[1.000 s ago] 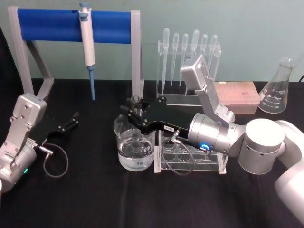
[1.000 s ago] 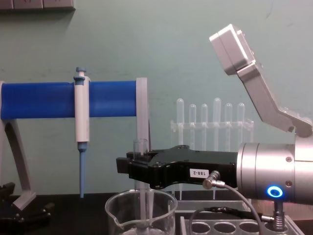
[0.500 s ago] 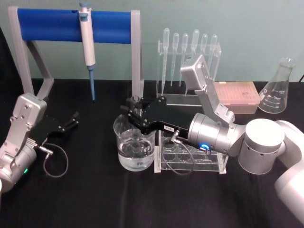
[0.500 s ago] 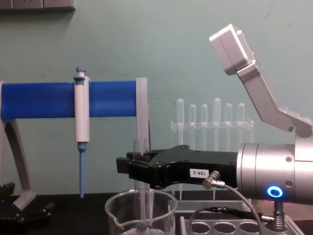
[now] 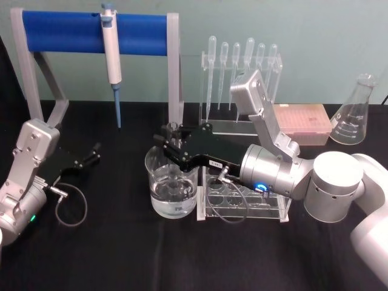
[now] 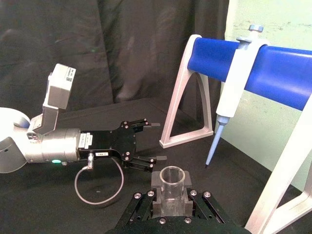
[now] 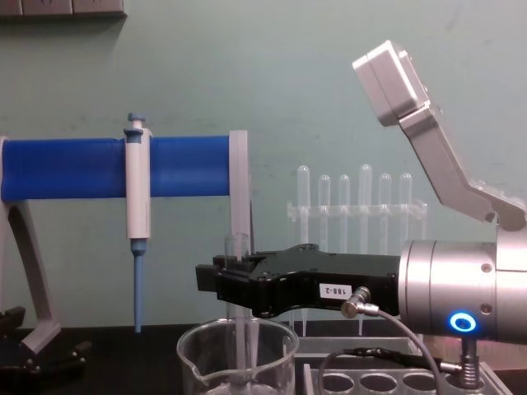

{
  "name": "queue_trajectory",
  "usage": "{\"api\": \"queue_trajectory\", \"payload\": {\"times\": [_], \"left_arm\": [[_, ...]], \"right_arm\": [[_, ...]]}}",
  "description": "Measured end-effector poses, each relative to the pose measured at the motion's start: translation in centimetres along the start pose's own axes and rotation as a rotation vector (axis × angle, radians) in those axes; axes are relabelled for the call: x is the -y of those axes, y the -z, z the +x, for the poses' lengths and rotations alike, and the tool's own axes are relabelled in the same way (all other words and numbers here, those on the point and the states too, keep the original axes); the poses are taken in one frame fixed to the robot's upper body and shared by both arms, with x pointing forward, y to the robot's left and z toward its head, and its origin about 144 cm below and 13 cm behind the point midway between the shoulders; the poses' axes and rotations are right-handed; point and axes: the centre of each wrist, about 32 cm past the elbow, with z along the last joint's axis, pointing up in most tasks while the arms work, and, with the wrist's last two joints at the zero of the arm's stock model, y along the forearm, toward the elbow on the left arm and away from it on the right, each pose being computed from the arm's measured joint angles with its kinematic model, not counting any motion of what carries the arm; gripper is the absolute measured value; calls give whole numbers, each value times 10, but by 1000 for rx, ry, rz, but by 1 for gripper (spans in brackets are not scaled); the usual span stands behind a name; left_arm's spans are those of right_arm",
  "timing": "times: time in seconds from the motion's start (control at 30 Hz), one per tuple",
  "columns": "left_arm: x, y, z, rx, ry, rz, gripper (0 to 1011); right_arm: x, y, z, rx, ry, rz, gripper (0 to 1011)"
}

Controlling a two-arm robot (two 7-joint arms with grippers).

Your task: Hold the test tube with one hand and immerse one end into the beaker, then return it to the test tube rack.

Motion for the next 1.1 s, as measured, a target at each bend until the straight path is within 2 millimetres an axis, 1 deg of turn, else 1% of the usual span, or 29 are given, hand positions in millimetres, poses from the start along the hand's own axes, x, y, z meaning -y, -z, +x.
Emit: {"api": "queue_trajectory", "payload": {"times": [1.1], "left_arm": [[0,0,0,0,0,0,1000]], "right_arm": [[0,0,0,0,0,0,226]]}}
